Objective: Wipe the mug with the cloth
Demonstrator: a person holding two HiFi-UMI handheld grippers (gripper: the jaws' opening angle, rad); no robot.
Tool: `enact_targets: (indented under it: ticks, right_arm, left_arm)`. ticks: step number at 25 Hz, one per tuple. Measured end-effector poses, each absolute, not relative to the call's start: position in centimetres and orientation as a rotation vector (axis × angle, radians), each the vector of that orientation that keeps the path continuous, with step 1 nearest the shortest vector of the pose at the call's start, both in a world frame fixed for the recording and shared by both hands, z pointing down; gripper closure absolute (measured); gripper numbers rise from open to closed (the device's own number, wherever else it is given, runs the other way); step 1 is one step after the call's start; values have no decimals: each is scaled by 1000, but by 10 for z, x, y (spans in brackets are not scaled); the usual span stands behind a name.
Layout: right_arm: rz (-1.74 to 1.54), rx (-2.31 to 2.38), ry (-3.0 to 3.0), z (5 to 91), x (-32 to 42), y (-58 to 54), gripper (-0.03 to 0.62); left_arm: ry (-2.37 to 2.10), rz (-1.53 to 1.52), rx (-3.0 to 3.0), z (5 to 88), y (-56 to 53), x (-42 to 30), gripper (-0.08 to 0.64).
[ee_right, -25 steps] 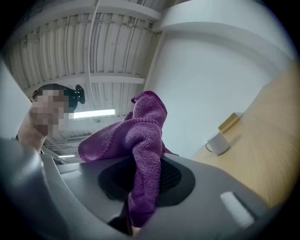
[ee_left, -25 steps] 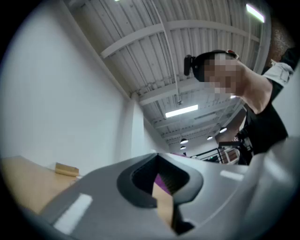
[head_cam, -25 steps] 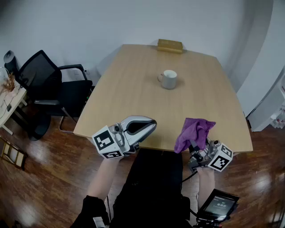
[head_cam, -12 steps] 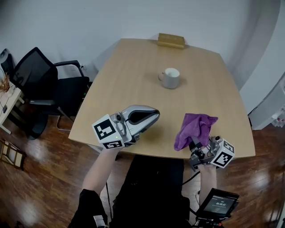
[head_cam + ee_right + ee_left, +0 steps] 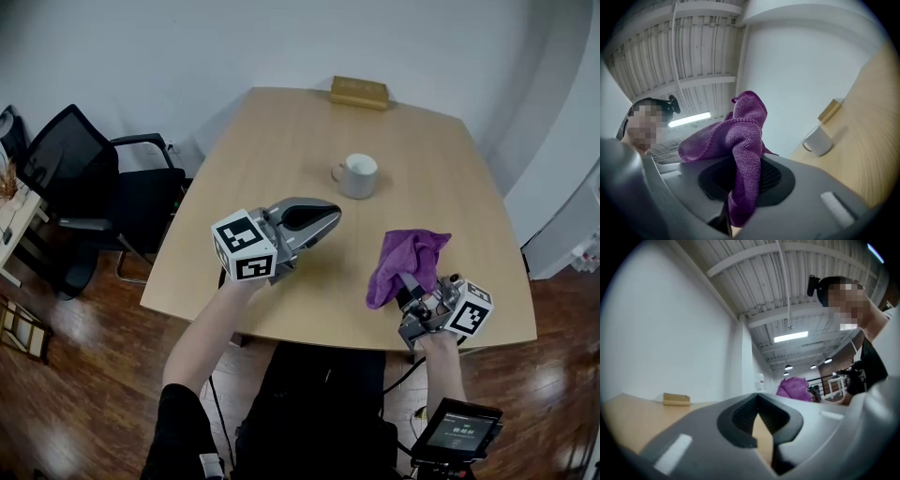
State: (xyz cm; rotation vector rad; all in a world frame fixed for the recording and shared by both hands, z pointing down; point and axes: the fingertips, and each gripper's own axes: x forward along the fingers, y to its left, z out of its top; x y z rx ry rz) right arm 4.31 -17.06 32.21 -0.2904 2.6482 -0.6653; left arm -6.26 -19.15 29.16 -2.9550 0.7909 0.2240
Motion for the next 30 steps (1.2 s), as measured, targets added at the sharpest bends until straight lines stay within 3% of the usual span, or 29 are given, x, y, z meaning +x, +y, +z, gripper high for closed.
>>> enact_targets:
  ticks: [9,14,17,25,29,30]
  right_arm:
    - [-830,-281,2677,331,18,-243,515]
    - [-902,-309,2720,342,7,-280,515]
    - [-932,-312,2702,351,9,-291,515]
    - [-1015,-306,2621,360,23,-300,515]
    - [-1008,-293,2613,358,22,-299,515]
    - [-1000,-293,2619,356,22,-298,515]
  left_arm:
    - [1097,-98,-2914,339,-310,-105,531]
    - [1132,-363,-2854,379,-363,-110,350]
    - [1100,-367,-2925,395,-385,-105,310]
    - [847,-353,-3055,397,-404,-96,315]
    - [742,-440,-3054,405,-401,-89,469]
    - [740,-460,-3041,405,-399,-88,477]
